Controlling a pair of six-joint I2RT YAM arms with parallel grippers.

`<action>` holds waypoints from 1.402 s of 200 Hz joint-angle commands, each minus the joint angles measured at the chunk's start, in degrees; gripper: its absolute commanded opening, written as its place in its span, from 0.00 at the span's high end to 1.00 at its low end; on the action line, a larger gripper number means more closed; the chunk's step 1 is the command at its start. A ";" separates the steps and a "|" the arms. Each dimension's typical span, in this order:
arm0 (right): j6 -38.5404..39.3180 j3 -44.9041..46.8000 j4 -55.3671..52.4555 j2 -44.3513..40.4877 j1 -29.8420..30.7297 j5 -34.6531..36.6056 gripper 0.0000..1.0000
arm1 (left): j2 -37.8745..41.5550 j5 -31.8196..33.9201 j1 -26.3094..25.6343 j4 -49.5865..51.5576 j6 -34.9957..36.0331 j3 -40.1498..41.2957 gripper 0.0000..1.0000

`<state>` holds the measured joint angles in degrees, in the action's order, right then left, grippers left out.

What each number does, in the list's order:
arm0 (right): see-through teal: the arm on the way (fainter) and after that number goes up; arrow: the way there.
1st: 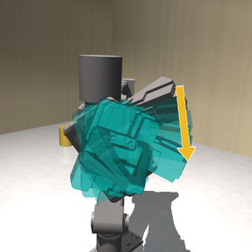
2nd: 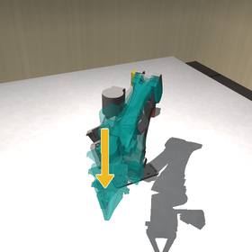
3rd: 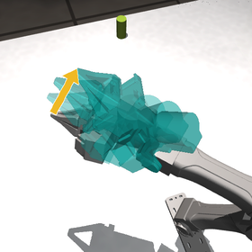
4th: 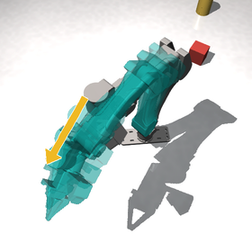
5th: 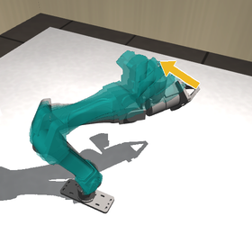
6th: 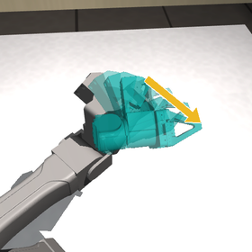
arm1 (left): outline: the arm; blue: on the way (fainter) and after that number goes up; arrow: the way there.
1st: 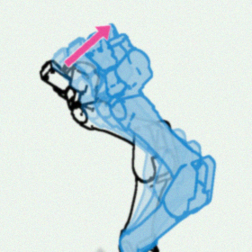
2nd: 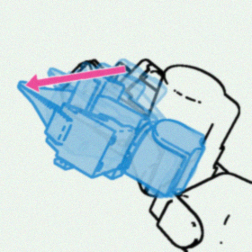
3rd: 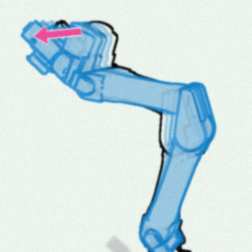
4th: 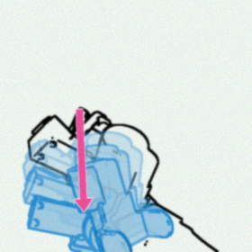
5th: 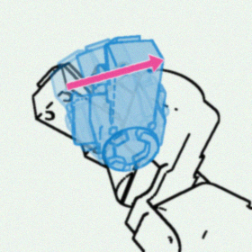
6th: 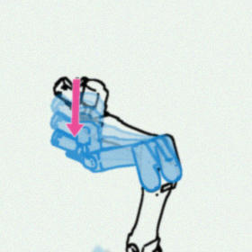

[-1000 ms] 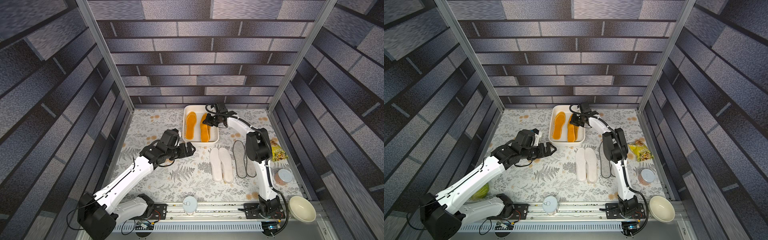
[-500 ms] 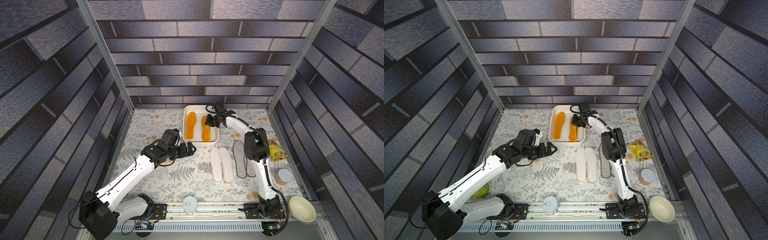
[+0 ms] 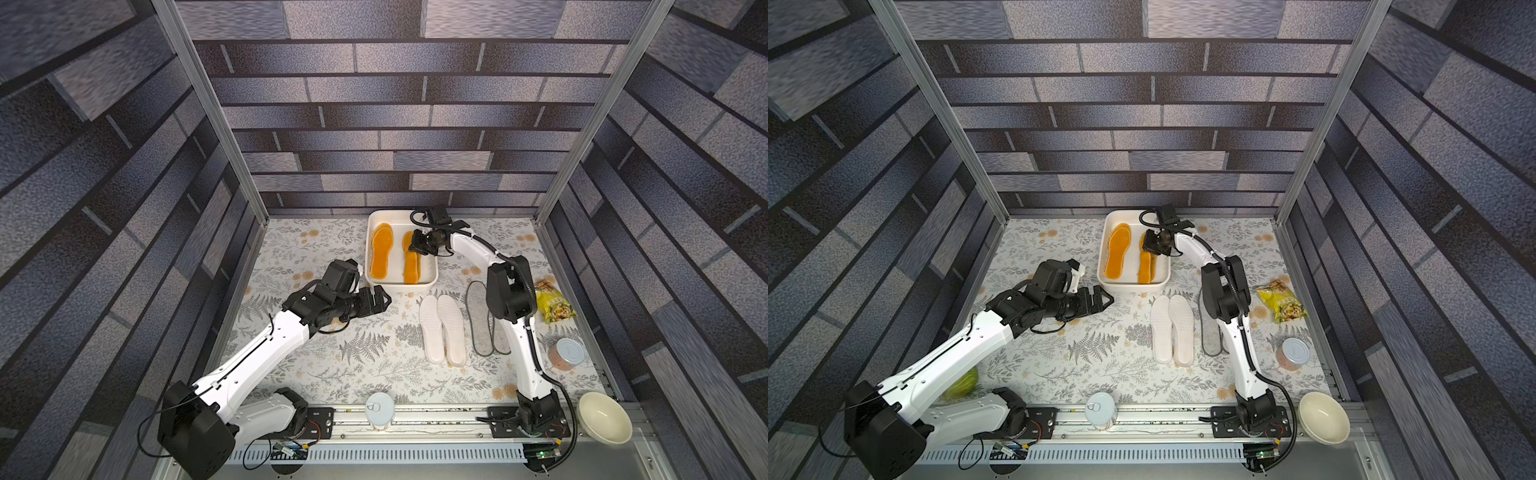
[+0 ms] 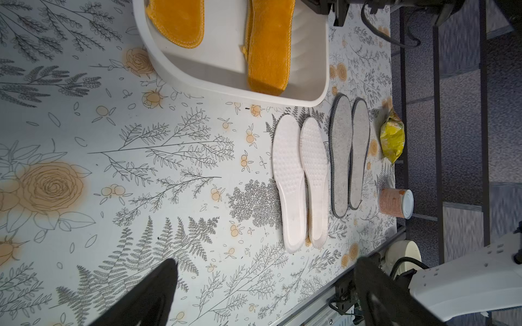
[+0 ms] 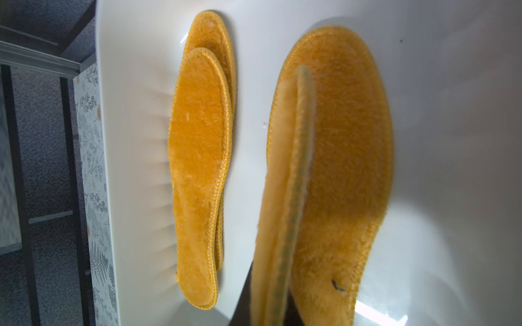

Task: Put the insoles into the storage box
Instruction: Place the insole in the storage box.

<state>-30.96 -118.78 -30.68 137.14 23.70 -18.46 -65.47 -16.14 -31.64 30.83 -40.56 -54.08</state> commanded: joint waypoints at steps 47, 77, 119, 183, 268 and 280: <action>-1.20 -1.56 0.54 2.09 -0.71 -0.21 0.96 | 0.71 -0.29 0.70 0.02 -0.37 0.82 0.00; -3.58 -0.83 -0.88 2.96 -0.96 1.26 0.95 | 1.02 -0.27 0.70 0.25 -0.40 0.82 0.00; -4.56 -0.75 -2.78 2.64 -1.44 2.89 0.82 | 1.14 -0.12 0.75 0.53 -0.40 0.92 0.00; -3.49 -1.10 -4.00 -0.67 -1.38 5.08 0.56 | 0.80 -0.21 0.79 0.26 -0.53 0.92 0.00; -1.44 -0.10 -1.45 -4.28 -1.40 6.26 0.44 | 0.78 -0.16 0.79 0.07 -0.65 1.09 0.00; -1.21 -1.42 -2.43 -3.61 -1.41 6.33 0.44 | 0.70 -0.16 0.79 0.02 -0.68 1.09 0.00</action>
<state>-33.45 -117.86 -31.75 134.43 22.70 -13.32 -65.45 -16.14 -31.38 30.83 -40.80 -53.93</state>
